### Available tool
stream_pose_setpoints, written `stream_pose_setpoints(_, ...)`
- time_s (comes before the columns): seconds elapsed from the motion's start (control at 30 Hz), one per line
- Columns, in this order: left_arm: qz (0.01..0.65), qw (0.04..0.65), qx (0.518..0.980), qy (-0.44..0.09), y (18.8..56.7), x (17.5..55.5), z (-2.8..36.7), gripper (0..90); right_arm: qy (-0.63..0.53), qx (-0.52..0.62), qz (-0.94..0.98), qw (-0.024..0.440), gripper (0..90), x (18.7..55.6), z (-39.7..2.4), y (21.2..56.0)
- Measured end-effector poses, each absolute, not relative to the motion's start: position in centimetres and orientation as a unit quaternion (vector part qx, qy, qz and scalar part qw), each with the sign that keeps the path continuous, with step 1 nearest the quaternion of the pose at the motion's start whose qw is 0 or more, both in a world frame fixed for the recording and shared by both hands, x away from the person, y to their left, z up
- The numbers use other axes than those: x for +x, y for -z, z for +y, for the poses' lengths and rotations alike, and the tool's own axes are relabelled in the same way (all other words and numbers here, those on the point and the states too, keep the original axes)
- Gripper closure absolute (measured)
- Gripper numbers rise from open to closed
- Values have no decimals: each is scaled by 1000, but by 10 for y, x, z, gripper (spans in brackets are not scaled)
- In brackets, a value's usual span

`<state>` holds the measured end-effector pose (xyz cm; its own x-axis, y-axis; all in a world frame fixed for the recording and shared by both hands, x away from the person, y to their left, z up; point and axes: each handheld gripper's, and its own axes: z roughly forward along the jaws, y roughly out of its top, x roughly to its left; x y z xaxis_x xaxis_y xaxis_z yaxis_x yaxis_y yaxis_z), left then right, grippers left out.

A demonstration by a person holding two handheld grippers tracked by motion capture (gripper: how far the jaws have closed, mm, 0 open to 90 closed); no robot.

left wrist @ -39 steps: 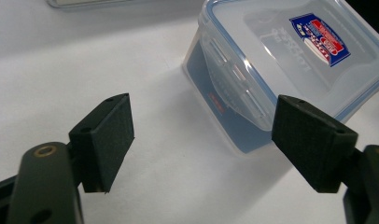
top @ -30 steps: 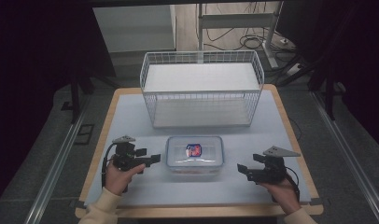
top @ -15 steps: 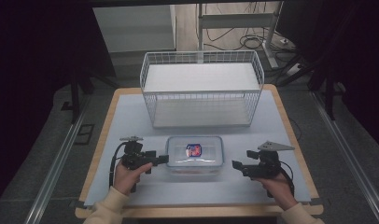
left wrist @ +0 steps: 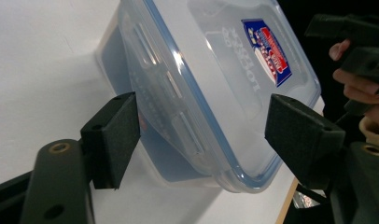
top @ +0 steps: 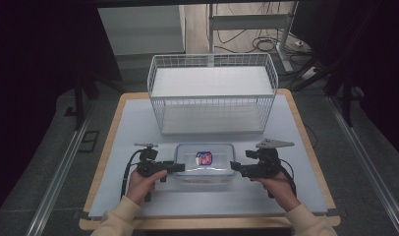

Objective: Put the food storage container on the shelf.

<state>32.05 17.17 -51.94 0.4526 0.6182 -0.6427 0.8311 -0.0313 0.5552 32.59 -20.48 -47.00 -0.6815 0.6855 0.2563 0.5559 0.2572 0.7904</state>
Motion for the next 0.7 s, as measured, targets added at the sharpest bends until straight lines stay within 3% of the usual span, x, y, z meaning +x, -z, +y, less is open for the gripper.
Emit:
stream_pose_setpoints(0.2, 516, 477, 701, 117, 520, 322, 173, 277, -463, 392, 792, 64, 164, 325, -205, 470)
stream_pose_setpoints(0.37, 519, 484, 698, 95, 516, 319, 175, 369, -466, 396, 789, 57, 168, 327, -208, 469)
stream_pose_setpoints(0.7, 518, 486, 687, 156, 528, 328, 172, 254, -464, 398, 789, 56, 168, 328, -210, 471)
